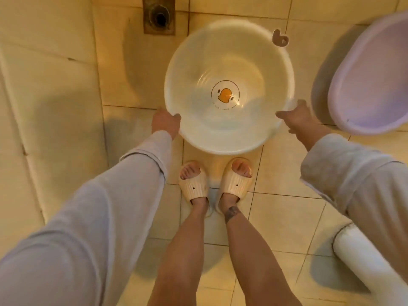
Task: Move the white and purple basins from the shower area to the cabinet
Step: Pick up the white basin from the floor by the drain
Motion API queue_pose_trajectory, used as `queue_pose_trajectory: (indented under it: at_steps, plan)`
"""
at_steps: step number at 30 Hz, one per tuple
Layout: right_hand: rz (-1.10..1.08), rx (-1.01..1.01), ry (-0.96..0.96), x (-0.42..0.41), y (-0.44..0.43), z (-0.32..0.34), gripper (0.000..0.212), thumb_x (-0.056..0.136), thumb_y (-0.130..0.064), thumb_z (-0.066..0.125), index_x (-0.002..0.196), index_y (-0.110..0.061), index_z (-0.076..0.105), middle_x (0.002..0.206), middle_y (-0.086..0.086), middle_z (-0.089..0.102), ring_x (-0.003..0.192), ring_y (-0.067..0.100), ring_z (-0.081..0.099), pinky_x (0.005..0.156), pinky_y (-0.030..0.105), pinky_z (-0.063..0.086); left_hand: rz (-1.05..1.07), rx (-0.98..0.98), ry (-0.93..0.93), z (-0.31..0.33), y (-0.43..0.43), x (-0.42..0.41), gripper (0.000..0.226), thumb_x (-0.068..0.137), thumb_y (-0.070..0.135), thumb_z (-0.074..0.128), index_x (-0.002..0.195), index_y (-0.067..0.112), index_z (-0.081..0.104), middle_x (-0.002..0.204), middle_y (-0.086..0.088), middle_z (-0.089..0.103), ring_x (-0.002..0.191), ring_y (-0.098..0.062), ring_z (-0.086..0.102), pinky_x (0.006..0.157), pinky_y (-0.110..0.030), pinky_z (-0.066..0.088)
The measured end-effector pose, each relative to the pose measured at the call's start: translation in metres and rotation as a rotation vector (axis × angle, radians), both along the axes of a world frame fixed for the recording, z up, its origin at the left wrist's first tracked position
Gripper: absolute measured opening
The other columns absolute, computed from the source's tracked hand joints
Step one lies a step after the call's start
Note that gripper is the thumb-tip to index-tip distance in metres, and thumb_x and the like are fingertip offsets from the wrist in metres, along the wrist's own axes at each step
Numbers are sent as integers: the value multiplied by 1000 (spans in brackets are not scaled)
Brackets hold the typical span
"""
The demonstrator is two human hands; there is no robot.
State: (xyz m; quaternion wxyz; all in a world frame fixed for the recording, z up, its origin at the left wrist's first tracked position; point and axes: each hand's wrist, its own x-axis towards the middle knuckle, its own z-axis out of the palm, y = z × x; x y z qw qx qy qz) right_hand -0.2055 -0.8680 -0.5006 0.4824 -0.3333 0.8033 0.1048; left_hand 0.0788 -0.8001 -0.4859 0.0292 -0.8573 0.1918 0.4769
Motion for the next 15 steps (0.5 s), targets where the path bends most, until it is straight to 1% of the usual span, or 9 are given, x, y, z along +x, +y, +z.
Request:
queue_pose_trajectory:
  at_steps: [2,4,6,8,9,11,13,15]
  plan:
    - [-48,4,-4,1,-6,-27,68,84,-20,63,141,-6,29,141,18,43,126,37,47,102,48,44,47,-22,-5,-27,-9,5,54,91,32,47,133,0,39,138,-18,50,124,-34,51,95,-35,42]
    - [-83,-49,34,-1,-7,-43,57,85,-12,58,137,-6,34,137,19,47,124,38,48,100,48,46,106,-35,1,-44,-16,7,53,91,34,47,133,2,38,137,-16,51,123,-34,50,97,-36,43]
    - [-128,-112,76,-5,-4,-48,46,86,-5,51,131,-6,42,132,18,52,120,37,51,94,50,50,143,-45,-16,-52,-19,10,46,90,22,48,130,2,40,135,-17,51,121,-35,51,99,-42,47]
    - [-183,-123,66,-11,-1,-41,43,86,-1,52,129,-8,47,131,17,54,118,37,53,86,54,53,176,-29,-24,-51,-18,16,40,88,5,45,128,3,45,133,-17,53,119,-35,53,96,-45,51]
    - [-206,-116,63,-14,1,-35,44,86,0,54,128,-9,48,130,16,55,117,36,54,84,55,54,200,-14,-8,-47,-17,20,41,86,-1,43,127,3,48,132,-17,55,118,-34,54,93,-44,52]
    - [-238,-105,63,-18,5,-15,43,85,1,56,127,-10,49,129,15,55,116,36,55,82,55,55,234,11,43,-28,-12,25,44,85,-6,45,127,5,52,130,-16,58,116,-32,57,89,-40,55]
    - [-242,-100,56,-19,12,15,43,85,3,55,126,-8,49,128,16,56,116,37,55,82,56,54,244,20,94,3,-4,26,45,83,-5,47,127,6,52,130,-15,58,117,-31,57,89,-38,54]
    - [-236,-96,40,-19,20,55,43,85,3,55,127,-7,49,128,18,55,116,38,54,83,57,53,251,15,118,44,8,26,46,82,-1,48,128,6,52,130,-14,58,118,-30,56,91,-38,54]
